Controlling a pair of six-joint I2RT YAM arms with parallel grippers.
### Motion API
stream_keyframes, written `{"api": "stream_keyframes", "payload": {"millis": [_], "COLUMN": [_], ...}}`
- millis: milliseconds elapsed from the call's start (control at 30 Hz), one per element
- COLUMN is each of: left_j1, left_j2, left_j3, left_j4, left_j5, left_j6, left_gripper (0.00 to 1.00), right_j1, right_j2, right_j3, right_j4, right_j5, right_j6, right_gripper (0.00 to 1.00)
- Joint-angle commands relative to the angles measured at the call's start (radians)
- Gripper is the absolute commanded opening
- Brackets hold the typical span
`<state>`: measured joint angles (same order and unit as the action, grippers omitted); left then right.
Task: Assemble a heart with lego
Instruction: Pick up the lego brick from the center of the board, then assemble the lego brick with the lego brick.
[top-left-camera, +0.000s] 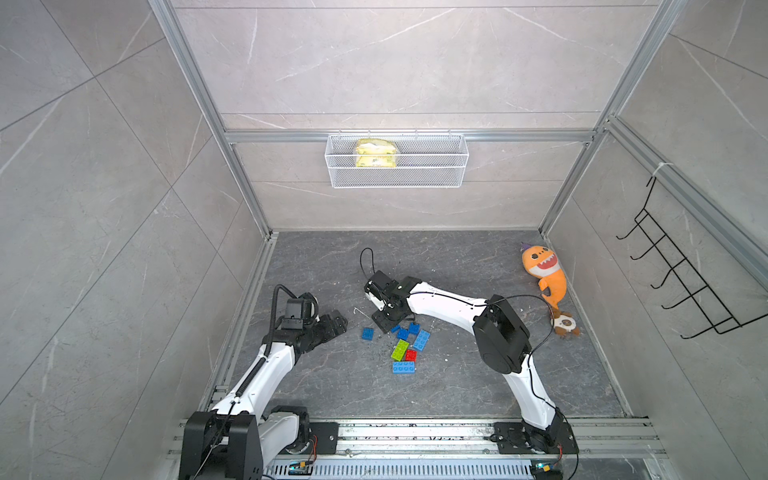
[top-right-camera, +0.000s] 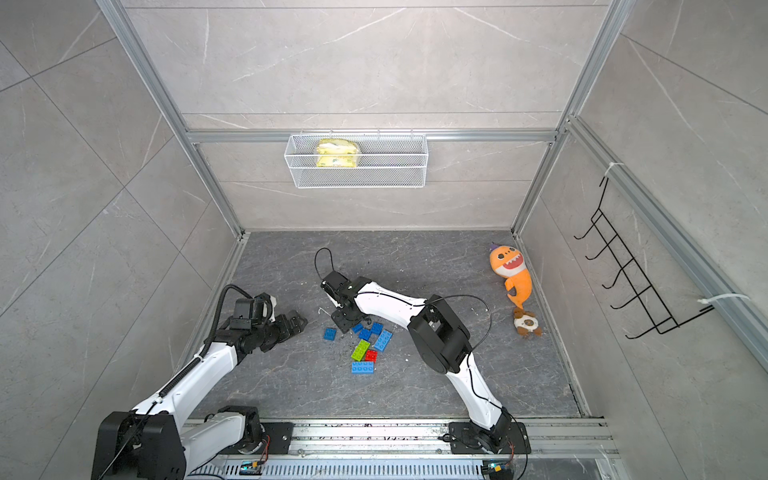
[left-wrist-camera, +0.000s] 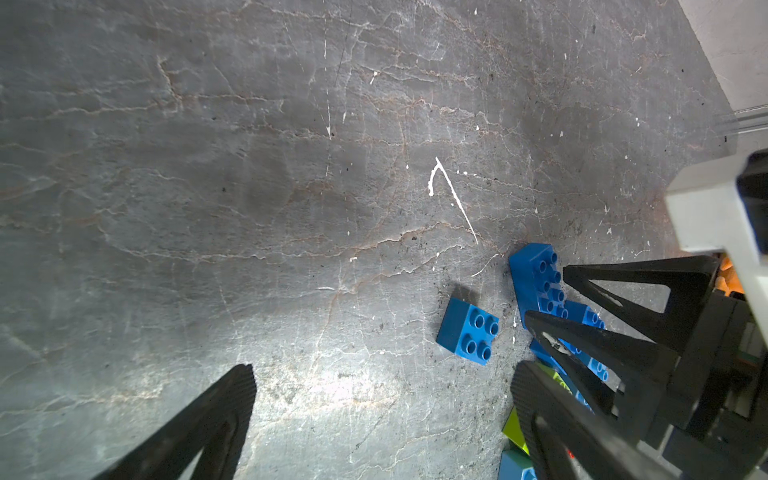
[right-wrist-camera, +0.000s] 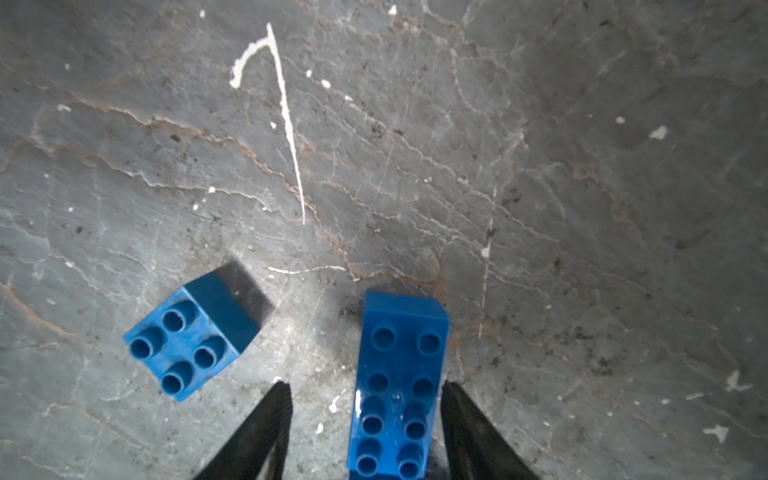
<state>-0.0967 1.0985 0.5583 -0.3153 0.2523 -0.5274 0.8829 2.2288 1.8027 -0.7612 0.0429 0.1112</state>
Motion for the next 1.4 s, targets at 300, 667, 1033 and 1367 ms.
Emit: {"api": "stream_keyframes", "payload": {"millis": [300,667,1033,1367], "left_j1": [-0.003,-0.003,0.005,0.054], "left_j2": [0.003,0.009,0.057,0.036], "left_j3": [0.016,0.011,0.036,0.016], "left_j4": [-0.017,-0.022,-0.049,-0.056], "left_j5": [-0.008,-0.049,-0.131,-0.111], "left_j6": [0.018,0.015,-0.011,-0.034], "left_gripper": [1.00,1.00,1.00,1.00], "right_j1": [-0.018,-0.016,0.060,0.065], "right_j2": [0.029,-0.058,-0.166,-0.071], "right_j3": [0.004,-0.034,-0.061,0.075], "right_j4": [-0.013,0.011,0.001,-0.058], "right_j5": [-0.003,-0.028,-0.141,-0.217], "right_j6": [-0.003,-0.012,-0.128,-0.308], "right_gripper": [0.44,0.32,0.33,0.35]}}
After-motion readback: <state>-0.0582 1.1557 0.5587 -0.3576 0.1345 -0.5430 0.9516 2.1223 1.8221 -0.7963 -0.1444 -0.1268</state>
